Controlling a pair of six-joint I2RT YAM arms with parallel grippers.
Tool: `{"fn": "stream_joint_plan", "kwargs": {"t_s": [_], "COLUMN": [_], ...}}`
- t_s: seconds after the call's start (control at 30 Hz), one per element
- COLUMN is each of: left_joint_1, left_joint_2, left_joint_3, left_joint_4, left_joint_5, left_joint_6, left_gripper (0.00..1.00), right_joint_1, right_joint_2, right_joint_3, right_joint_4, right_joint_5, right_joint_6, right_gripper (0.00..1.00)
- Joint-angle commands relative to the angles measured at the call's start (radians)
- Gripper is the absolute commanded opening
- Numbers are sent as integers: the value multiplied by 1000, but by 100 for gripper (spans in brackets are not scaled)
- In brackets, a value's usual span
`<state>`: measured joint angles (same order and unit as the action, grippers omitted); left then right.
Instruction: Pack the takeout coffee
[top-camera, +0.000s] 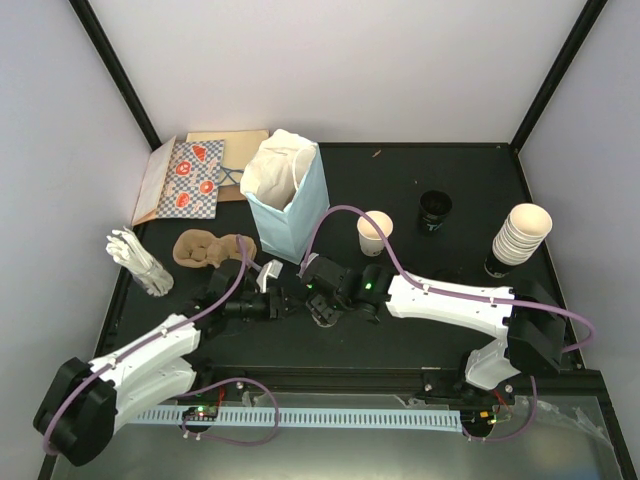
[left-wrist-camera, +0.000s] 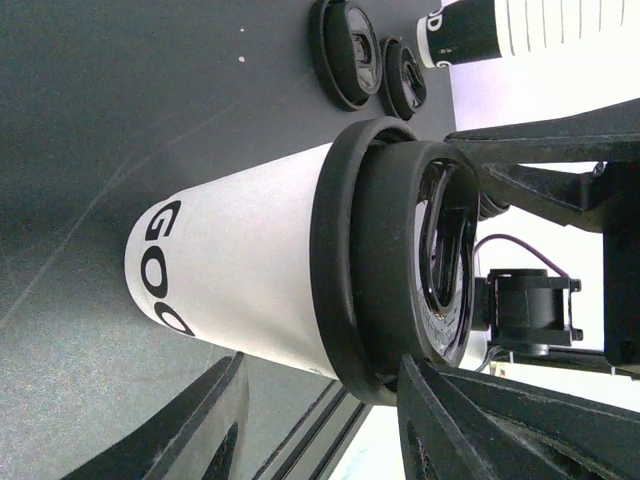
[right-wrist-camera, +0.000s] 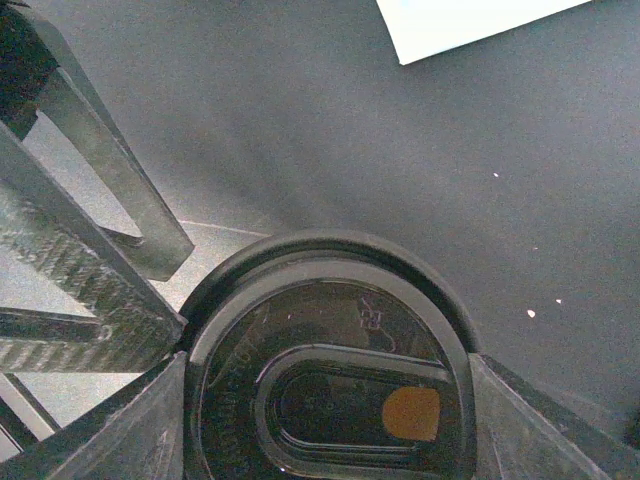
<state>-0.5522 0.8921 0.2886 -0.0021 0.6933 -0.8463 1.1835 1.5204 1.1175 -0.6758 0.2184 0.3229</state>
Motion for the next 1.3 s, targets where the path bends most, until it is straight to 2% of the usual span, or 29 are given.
{"fn": "stream_joint_plan", "kwargs": {"t_s": [0.0,0.23,0.47,0.77,1.1,1.27], "left_joint_1": [-8,-12,-18,-26,-26,-28], "left_joint_2": [22,65,125,66,-42,-7], "left_joint_3": [-2,-7,-2,14,104,123], "left_joint_4": [57,88,16,-89,-114,-88], "left_joint_5": [20,-3,-52,-148,-116,-93], "left_joint_6": [-18,-31,-1,33,19,3], "left_gripper": [43,43,42,42,43,43], "right_joint_1": [5,5,5,7,6,7], "right_joint_2": [83,80,78,45,36,33], "right_joint_3": [-80,-82,-84,-85,-104,-106], "right_joint_4": [-133,-131,-127,-113,-77,-72], "right_joint_5": [-37,-42,-47,-32,-39,-36], "right_joint_6": [10,9,7,10,3,-2], "right_gripper": [69,69,69,69,69,69]}}
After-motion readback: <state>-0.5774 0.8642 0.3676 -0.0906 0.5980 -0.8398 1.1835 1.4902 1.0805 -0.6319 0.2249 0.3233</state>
